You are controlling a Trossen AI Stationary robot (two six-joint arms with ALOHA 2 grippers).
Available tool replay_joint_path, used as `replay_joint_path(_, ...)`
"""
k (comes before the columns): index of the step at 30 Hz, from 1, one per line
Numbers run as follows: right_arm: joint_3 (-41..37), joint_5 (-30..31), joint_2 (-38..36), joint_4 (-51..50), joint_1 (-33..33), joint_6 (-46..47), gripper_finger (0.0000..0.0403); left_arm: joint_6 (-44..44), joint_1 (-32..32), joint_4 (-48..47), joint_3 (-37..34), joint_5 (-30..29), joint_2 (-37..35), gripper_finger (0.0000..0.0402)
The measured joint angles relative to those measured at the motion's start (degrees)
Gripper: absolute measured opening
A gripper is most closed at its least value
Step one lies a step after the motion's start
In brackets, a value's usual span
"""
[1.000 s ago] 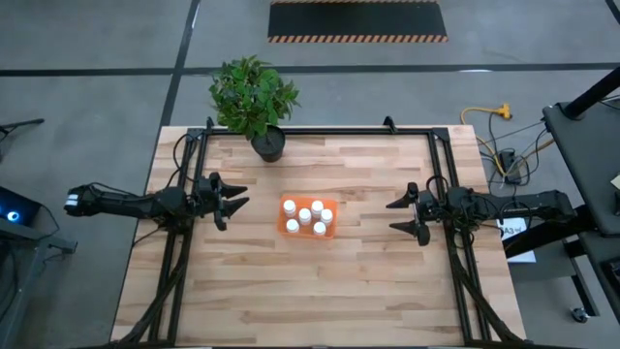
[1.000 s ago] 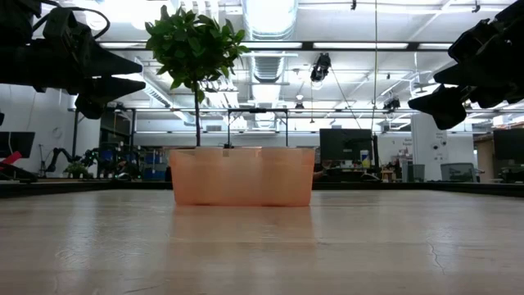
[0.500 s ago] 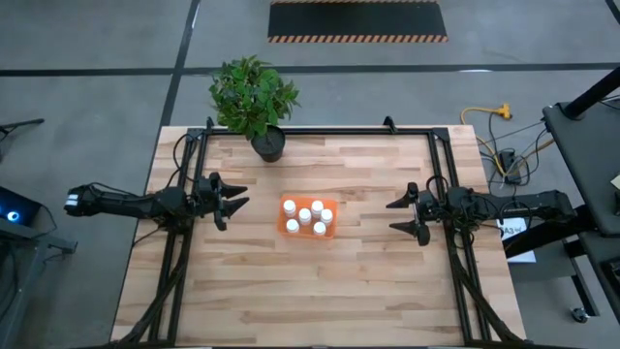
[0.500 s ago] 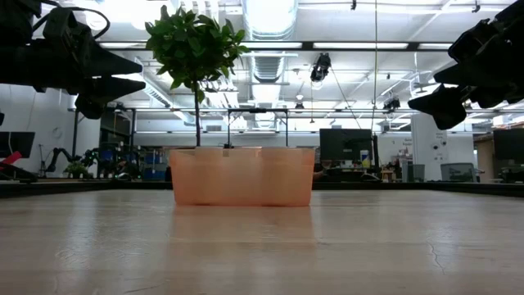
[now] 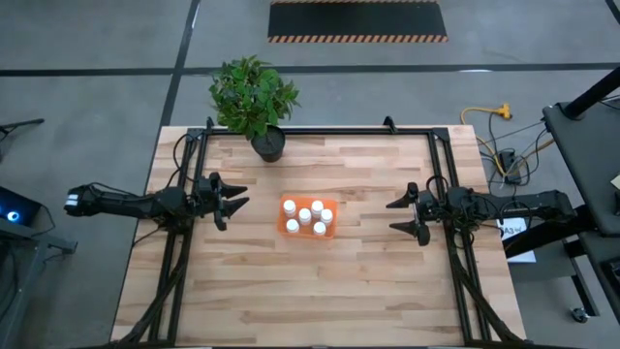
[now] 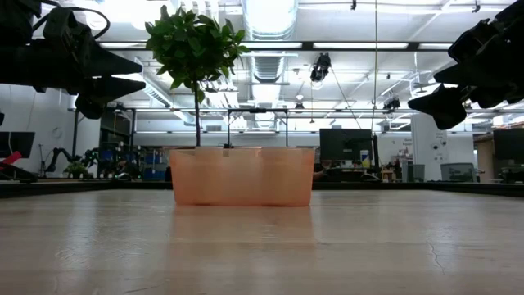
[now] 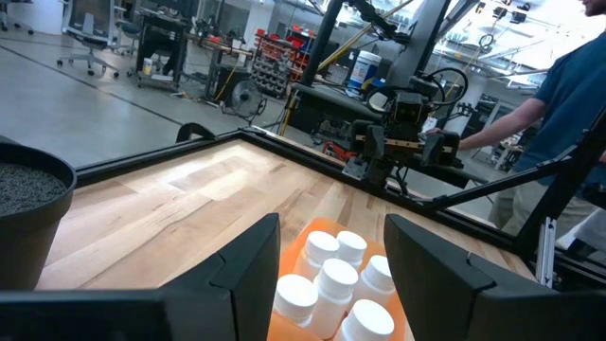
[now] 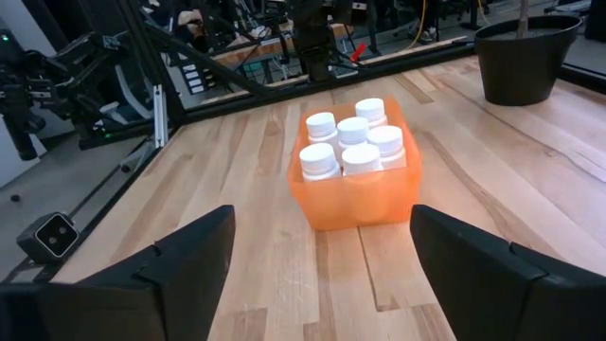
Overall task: Pick and place pill bottles into a basket
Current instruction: Return to Home Position
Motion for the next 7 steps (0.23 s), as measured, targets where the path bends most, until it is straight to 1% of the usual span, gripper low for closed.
replay_joint_path(7, 0.0, 0.0, 0.0, 0.0, 0.0, 0.0, 0.0306, 0.0, 0.0, 0.0, 0.0, 0.0, 0.0, 0.0173)
